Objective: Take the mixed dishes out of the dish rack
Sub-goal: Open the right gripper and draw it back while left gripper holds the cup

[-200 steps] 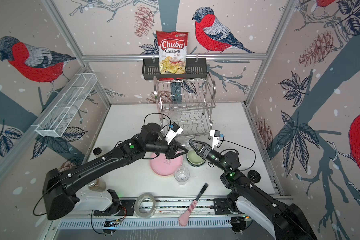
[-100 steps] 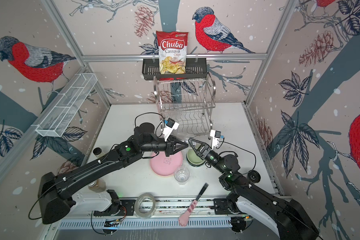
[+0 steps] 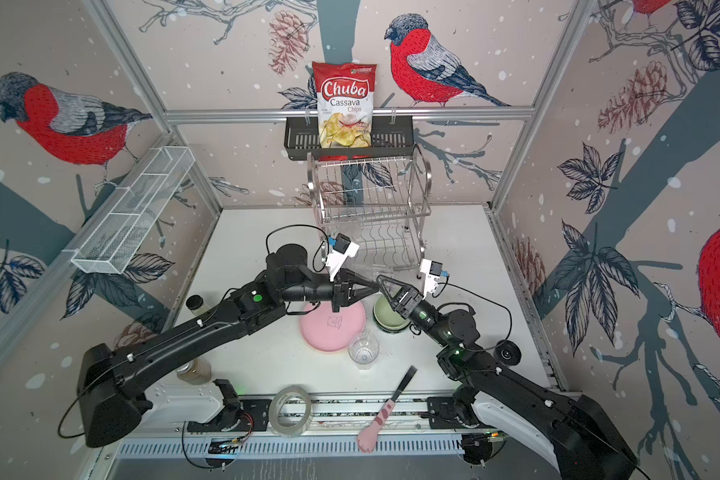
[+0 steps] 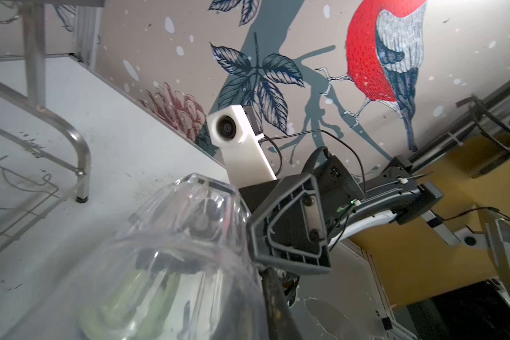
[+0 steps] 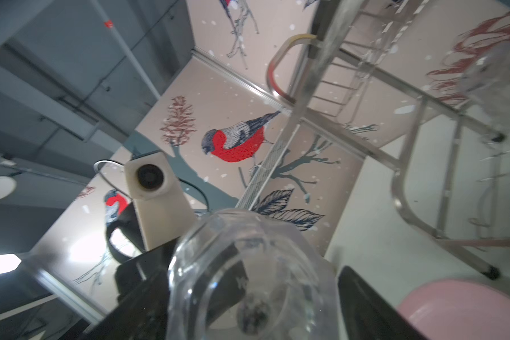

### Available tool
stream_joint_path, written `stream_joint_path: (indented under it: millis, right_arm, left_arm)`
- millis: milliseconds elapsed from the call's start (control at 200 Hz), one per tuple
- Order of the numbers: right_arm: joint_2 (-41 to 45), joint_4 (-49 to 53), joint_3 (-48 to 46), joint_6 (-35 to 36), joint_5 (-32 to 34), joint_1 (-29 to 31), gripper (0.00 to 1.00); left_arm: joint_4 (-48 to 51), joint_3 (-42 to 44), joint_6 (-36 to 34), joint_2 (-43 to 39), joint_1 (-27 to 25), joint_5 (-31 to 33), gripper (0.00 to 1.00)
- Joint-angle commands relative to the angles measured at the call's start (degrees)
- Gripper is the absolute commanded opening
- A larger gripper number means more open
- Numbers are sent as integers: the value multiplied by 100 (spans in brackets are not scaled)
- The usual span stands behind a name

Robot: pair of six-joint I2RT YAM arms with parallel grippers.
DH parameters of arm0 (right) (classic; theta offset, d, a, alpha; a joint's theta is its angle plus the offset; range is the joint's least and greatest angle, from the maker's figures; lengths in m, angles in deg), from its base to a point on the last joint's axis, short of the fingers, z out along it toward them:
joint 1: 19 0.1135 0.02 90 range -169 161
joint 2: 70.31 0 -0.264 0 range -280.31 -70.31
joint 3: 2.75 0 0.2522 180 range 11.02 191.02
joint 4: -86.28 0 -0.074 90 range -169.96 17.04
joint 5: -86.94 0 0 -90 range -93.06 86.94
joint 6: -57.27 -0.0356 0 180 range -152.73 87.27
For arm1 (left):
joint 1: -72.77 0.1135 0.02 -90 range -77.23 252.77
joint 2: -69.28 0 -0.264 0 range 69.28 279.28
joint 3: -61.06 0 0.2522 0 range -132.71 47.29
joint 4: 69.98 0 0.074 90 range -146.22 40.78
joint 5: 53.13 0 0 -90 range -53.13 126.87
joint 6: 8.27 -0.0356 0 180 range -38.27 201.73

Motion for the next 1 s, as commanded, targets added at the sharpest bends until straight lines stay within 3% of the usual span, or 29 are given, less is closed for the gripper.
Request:
stream_joint_path:
  millis: [0, 245, 460, 996]
  right_arm:
    - [239, 631, 24, 681, -748, 51, 99]
    - [917, 1704, 128, 1144, -418, -40, 99]
    - [1282, 2559, 205, 1430, -177, -163, 99]
    - [1373, 2985, 72, 1472, -216, -441, 99]
  left_arm:
    - [-128, -98, -175, 42, 23, 943, 0]
    - [566, -353, -396, 110, 23, 1129, 0]
    - [1762, -793, -797, 97, 23, 1434, 0]
    - [4224, -1542, -1249, -130, 23, 1972, 0]
